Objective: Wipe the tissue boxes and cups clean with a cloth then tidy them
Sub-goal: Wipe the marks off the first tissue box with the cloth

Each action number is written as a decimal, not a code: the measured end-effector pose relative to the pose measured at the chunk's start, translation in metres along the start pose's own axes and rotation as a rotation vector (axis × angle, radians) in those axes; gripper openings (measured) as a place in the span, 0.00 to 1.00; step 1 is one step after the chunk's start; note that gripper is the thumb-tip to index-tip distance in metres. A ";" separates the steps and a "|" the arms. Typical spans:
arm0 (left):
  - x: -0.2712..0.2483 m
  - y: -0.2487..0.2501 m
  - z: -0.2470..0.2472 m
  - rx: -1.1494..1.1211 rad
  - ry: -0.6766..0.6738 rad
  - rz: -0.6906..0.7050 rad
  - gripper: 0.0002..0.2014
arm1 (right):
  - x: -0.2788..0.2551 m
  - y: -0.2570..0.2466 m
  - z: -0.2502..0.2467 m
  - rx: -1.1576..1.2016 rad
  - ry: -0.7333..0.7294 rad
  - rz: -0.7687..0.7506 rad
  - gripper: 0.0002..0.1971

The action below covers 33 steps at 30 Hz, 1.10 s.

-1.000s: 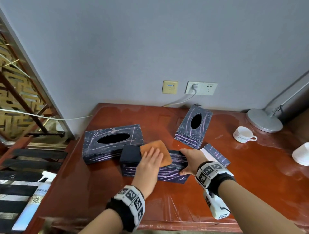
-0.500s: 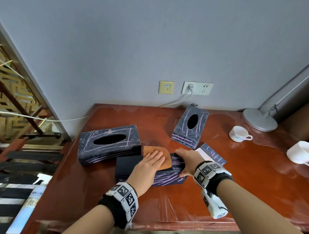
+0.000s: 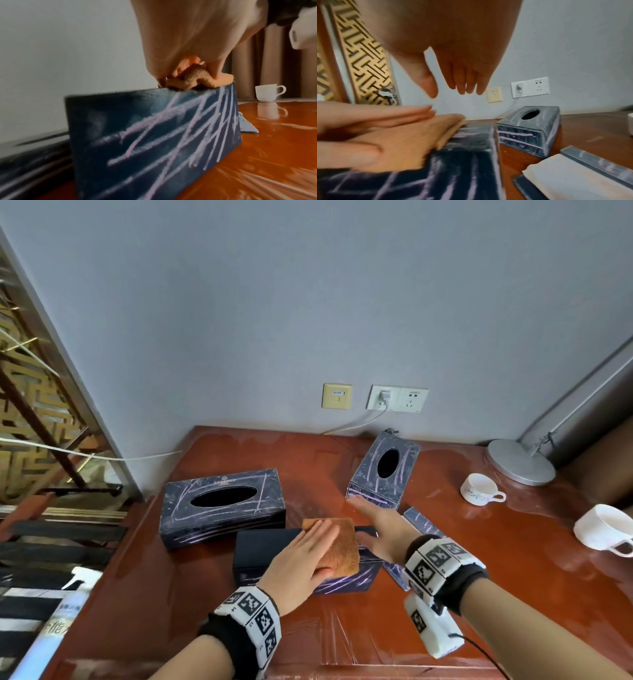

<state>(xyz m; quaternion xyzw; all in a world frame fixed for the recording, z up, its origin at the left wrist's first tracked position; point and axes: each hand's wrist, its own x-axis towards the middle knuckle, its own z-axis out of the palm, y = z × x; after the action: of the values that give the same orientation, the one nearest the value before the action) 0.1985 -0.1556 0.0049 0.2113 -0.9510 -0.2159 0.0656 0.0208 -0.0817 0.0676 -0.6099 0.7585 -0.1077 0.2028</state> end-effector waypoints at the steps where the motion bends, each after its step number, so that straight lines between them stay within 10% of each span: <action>1: -0.001 0.004 0.001 -0.056 0.054 -0.053 0.40 | -0.001 -0.006 0.005 -0.004 0.015 -0.036 0.30; 7: 0.001 0.005 -0.001 -0.202 0.102 -0.215 0.59 | 0.009 -0.035 0.060 -0.209 -0.092 -0.085 0.35; 11: -0.003 -0.012 -0.011 -0.122 -0.096 -0.277 0.66 | 0.010 -0.033 0.076 -0.312 -0.040 -0.059 0.47; 14: -0.001 -0.016 -0.021 -0.085 -0.200 -0.310 0.64 | 0.005 -0.025 0.071 -0.305 -0.099 -0.071 0.28; 20: 0.007 -0.017 -0.036 0.064 -0.248 -0.326 0.52 | -0.012 0.025 0.060 -0.152 0.022 -0.263 0.30; 28: 0.008 -0.018 -0.037 0.080 -0.243 -0.352 0.52 | -0.056 0.069 0.015 0.369 0.005 0.328 0.24; 33: 0.018 -0.014 -0.043 0.173 -0.325 -0.366 0.54 | -0.032 0.043 -0.003 0.403 0.208 0.114 0.26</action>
<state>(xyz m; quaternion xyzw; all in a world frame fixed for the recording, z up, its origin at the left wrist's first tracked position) 0.1972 -0.1912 0.0377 0.3471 -0.9100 -0.1730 -0.1465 -0.0127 -0.0408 0.0582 -0.4990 0.7715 -0.3076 0.2472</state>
